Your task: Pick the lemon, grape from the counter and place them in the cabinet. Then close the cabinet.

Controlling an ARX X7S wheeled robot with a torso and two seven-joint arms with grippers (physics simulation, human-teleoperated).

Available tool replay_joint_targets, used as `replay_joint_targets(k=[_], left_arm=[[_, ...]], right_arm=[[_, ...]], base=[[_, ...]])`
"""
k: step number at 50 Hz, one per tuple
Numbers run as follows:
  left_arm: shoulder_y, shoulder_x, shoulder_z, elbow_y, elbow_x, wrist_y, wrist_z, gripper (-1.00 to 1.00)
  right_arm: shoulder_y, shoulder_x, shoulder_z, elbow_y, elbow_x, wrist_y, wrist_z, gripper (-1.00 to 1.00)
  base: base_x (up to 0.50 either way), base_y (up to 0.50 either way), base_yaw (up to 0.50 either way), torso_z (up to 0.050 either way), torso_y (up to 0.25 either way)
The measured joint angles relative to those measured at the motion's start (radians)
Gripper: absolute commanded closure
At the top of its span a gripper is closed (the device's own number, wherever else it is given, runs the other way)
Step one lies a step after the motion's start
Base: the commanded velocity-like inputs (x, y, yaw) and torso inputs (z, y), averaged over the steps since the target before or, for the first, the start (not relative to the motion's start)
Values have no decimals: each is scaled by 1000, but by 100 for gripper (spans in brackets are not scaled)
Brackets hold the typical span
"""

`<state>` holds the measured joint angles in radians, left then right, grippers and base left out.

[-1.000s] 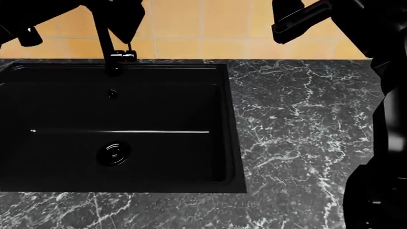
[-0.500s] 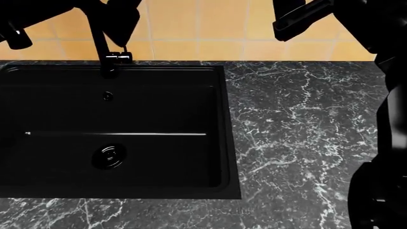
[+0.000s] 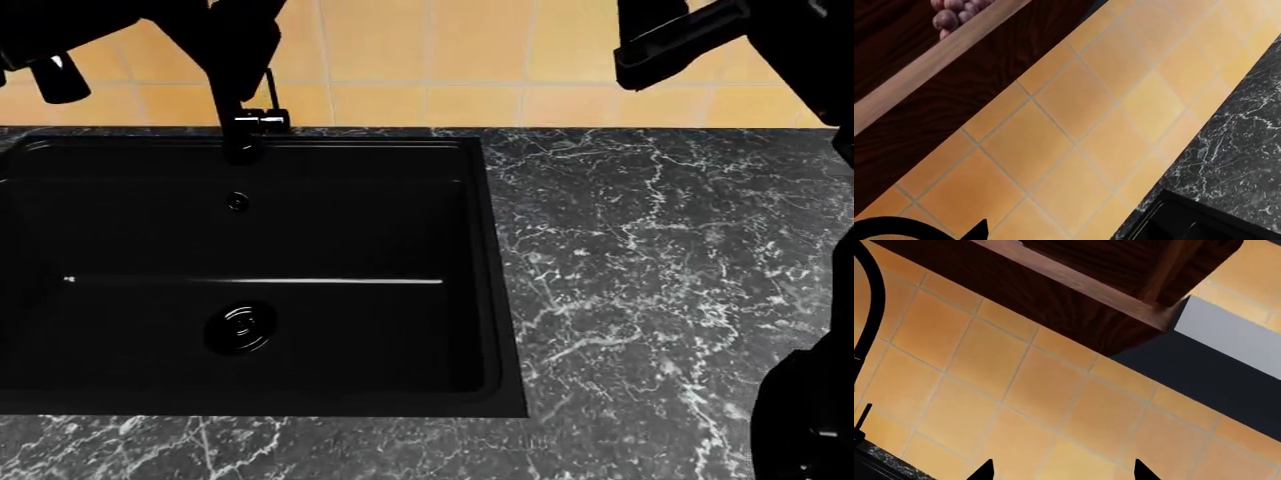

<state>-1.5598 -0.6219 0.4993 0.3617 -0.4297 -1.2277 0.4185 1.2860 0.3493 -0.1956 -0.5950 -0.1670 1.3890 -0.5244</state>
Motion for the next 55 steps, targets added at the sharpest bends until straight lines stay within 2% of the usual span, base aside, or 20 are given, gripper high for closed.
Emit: replay_joint_targets(k=[14, 19, 27, 34, 43, 55], left_arm=[[2, -8, -12, 14, -5, -15, -12, -100], [0, -8, -15, 18, -6, -21, -17, -100], [-5, -7, -20, 21, -8, -28, -23, -100], [-4, -7, -22, 20, -8, -29, -28, -100], [-3, -8, -22, 18, -8, -27, -33, -100], [-5, -8, -22, 16, -9, -26, -38, -100]], right_arm=[[-22, 109, 46, -72, -38, 108, -19, -100], [-23, 126, 50, -65, -155, 137, -87, -100], [-5, 116, 58, -23, -454, 159, -277, -100], [28, 99, 104, 4, -620, 149, -356, -100], [99, 64, 171, 36, -716, 110, -365, -100], [236, 12, 201, 114, -743, 52, -332, -100]], base=[[0, 0, 0, 0, 0], [0, 0, 0, 0, 0], [0, 0, 0, 0, 0], [0, 0, 0, 0, 0], [0, 0, 0, 0, 0], [0, 0, 0, 0, 0]])
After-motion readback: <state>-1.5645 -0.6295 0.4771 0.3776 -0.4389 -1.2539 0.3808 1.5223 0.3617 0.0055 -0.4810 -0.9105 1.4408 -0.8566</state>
